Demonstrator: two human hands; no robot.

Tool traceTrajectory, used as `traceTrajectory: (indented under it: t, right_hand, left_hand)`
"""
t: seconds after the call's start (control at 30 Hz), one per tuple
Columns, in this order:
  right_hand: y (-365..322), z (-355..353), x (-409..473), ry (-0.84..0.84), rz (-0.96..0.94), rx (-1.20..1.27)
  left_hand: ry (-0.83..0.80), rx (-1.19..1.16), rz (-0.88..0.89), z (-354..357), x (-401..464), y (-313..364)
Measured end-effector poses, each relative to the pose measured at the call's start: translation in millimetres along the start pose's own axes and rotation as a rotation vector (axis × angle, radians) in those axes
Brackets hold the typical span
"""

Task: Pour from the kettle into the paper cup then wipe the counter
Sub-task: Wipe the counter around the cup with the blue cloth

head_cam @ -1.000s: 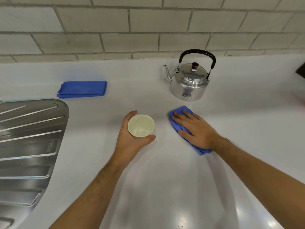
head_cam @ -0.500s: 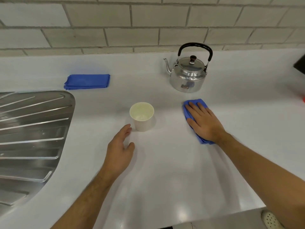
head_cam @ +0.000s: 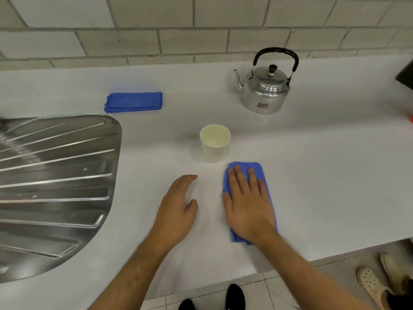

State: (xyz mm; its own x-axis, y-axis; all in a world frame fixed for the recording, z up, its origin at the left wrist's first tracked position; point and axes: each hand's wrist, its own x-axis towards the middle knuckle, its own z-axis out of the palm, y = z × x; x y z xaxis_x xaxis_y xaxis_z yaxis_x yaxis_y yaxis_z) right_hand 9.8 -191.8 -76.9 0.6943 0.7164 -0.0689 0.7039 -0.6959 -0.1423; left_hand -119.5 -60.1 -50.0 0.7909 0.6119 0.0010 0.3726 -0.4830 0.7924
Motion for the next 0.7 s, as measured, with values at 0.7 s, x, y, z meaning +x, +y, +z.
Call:
traceTrajectory:
  t: [0.7]
  right_hand:
    - [-90.4,-19.1,11.9,0.004,-0.372,0.668]
  left_hand:
    - [0.310,0.144,-0.110,-22.9,-36.2,-20.6]
